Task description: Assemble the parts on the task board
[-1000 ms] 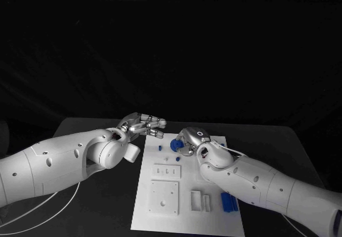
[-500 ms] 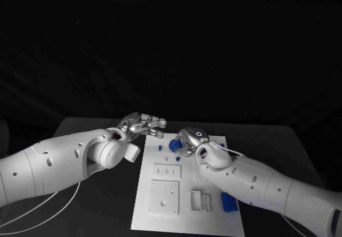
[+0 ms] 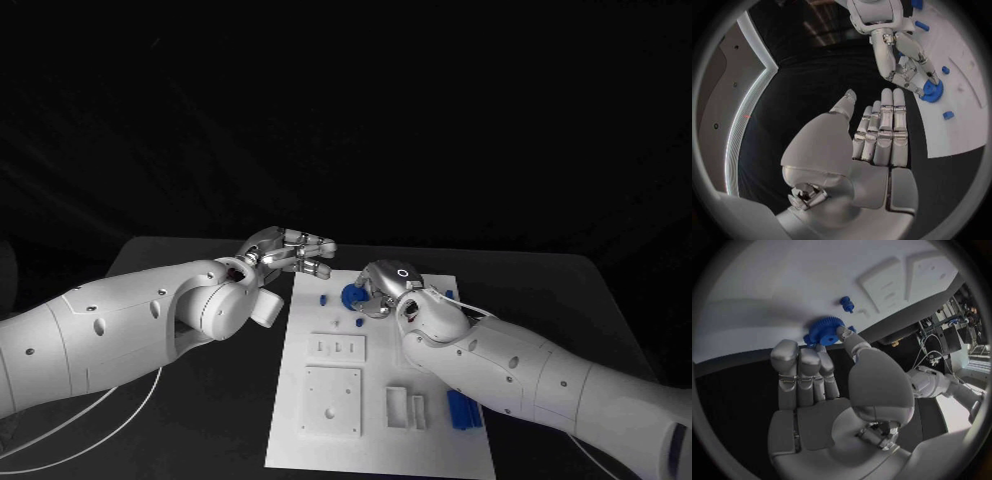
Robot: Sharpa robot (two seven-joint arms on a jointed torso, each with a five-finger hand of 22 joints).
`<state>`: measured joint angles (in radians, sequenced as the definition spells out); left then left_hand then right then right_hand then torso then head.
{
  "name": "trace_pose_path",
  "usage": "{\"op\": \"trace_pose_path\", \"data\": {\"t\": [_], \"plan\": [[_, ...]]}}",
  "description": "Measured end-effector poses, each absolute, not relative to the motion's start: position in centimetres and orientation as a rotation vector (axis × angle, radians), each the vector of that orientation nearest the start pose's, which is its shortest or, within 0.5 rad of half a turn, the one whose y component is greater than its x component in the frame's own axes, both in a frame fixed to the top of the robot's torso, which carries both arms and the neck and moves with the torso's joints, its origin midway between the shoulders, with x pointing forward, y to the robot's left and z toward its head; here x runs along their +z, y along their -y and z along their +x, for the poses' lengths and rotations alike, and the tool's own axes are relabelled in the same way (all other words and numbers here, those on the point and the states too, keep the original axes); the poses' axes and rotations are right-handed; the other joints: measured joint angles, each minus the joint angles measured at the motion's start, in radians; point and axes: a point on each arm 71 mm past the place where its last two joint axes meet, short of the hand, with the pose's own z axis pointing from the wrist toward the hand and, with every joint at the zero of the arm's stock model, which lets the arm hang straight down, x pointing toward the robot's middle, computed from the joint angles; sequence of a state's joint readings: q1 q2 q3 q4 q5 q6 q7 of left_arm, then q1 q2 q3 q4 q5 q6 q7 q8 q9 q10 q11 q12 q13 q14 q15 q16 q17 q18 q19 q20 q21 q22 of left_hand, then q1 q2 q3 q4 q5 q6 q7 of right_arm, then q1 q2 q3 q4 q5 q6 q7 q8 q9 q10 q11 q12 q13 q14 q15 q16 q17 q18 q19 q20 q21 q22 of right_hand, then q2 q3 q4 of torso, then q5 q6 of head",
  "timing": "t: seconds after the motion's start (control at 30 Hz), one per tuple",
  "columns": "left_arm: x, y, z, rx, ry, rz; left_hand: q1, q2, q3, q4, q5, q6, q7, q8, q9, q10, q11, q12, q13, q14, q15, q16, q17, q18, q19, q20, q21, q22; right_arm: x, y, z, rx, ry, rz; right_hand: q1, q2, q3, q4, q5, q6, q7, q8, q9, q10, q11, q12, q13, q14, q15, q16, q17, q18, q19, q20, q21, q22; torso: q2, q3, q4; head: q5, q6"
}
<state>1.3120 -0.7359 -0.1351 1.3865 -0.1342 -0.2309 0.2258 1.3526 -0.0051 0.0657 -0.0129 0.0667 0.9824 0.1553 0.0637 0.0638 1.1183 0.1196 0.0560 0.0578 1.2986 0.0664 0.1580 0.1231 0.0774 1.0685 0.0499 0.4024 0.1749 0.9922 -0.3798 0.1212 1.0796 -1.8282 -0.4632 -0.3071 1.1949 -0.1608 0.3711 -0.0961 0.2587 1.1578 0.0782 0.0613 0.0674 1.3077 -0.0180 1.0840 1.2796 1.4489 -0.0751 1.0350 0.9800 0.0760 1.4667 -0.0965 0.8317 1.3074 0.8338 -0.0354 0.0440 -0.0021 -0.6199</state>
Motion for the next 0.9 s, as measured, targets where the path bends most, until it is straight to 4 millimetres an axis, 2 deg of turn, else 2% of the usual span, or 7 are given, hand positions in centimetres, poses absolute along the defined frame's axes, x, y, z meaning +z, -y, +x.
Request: {"op": "trace_pose_path", "data": {"t": [0.1,0.27,0.33,0.47,0.67,0.9], "plan": [[-17.3,-18.9,52.0,-1.425,-1.651,-0.945,0.000,0.000,0.000,0.000,0.000,0.000,0.000,0.000,0.000,0.000,0.000,0.000,0.000,0.000,0.000,0.000,0.000,0.000,0.000,0.000,0.000,0.000,-25.4,9.4,52.5,0.446,-1.519,-0.117,0.003,-0.008,-0.003,0.009,-0.015,-0.011,-0.004,0.000,0.003,-0.012,0.000,-0.014,-0.007,0.000,0.000,-0.006,-0.003,0.000,0.000,0.000,-0.006,0.000,0.000,0.0000,0.0000,-0.001,0.001],[-17.3,-19.0,52.0,-1.423,-1.651,-0.946,0.000,0.000,0.000,0.000,0.000,0.000,0.000,0.000,0.000,-0.004,0.004,0.000,0.000,0.000,0.000,0.000,0.000,0.000,0.000,0.000,0.000,-0.002,-25.5,9.4,52.4,0.445,-1.526,-0.111,-0.010,-0.021,-0.042,0.044,-0.047,-0.078,0.013,0.007,0.004,-0.029,0.004,-0.037,-0.027,0.000,0.000,-0.011,-0.003,0.000,0.000,0.000,-0.015,0.000,0.000,0.0012,-0.0001,-0.001,0.001],[-17.3,-19.0,52.0,-1.423,-1.650,-0.946,0.000,0.000,0.000,0.000,0.000,0.000,0.000,0.000,0.000,-0.004,0.004,0.000,0.000,0.000,0.000,0.000,0.000,0.000,0.000,0.000,0.000,-0.002,-25.6,9.3,52.4,0.446,-1.529,-0.108,-0.021,-0.031,-0.077,0.074,-0.070,-0.097,0.018,0.004,0.001,-0.034,0.009,-0.042,-0.034,0.000,0.000,-0.011,-0.002,0.000,0.000,0.000,-0.022,0.000,0.000,0.0017,-0.0001,-0.001,0.002],[-17.3,-19.0,52.0,-1.423,-1.650,-0.946,0.000,0.000,0.000,0.000,0.000,0.000,0.000,0.000,0.000,-0.004,0.004,0.000,0.000,0.000,0.000,0.000,0.000,0.000,0.000,0.000,0.000,-0.002,-25.7,9.3,52.4,0.448,-1.532,-0.101,-0.036,-0.040,-0.101,0.128,-0.105,-0.099,0.020,0.004,0.001,-0.036,0.011,-0.043,-0.039,0.000,0.000,-0.011,0.006,0.000,0.000,0.000,-0.022,0.000,0.000,0.0017,-0.0001,0.000,0.002],[-17.4,-18.9,52.1,-1.423,-1.650,-0.944,0.000,0.000,0.000,0.000,0.000,-0.004,0.004,0.000,0.000,-0.004,0.004,0.000,0.000,0.000,0.000,0.000,0.000,0.000,0.000,0.000,0.000,-0.003,-25.6,9.6,52.3,0.453,-1.532,-0.091,-0.035,-0.044,-0.100,0.131,-0.108,-0.099,0.020,0.004,0.001,-0.036,0.011,-0.040,-0.039,0.000,0.000,-0.011,0.014,0.000,0.000,0.000,-0.022,0.000,0.000,0.0023,0.0000,0.001,-0.002],[-17.4,-19.0,52.2,-1.419,-1.647,-0.945,0.000,0.000,0.000,0.000,0.000,-0.004,0.004,0.000,0.000,-0.004,0.004,0.000,0.000,0.000,0.000,0.000,0.000,0.000,0.000,0.000,0.000,-0.002,-25.6,10.4,51.9,0.458,-1.534,-0.080,-0.034,-0.045,-0.100,0.131,-0.085,-0.099,0.020,0.004,0.001,-0.036,0.011,-0.039,-0.039,0.000,0.000,-0.011,0.015,0.000,0.000,0.000,-0.022,0.000,0.000,0.0030,-0.0025,0.003,-0.006]]}}
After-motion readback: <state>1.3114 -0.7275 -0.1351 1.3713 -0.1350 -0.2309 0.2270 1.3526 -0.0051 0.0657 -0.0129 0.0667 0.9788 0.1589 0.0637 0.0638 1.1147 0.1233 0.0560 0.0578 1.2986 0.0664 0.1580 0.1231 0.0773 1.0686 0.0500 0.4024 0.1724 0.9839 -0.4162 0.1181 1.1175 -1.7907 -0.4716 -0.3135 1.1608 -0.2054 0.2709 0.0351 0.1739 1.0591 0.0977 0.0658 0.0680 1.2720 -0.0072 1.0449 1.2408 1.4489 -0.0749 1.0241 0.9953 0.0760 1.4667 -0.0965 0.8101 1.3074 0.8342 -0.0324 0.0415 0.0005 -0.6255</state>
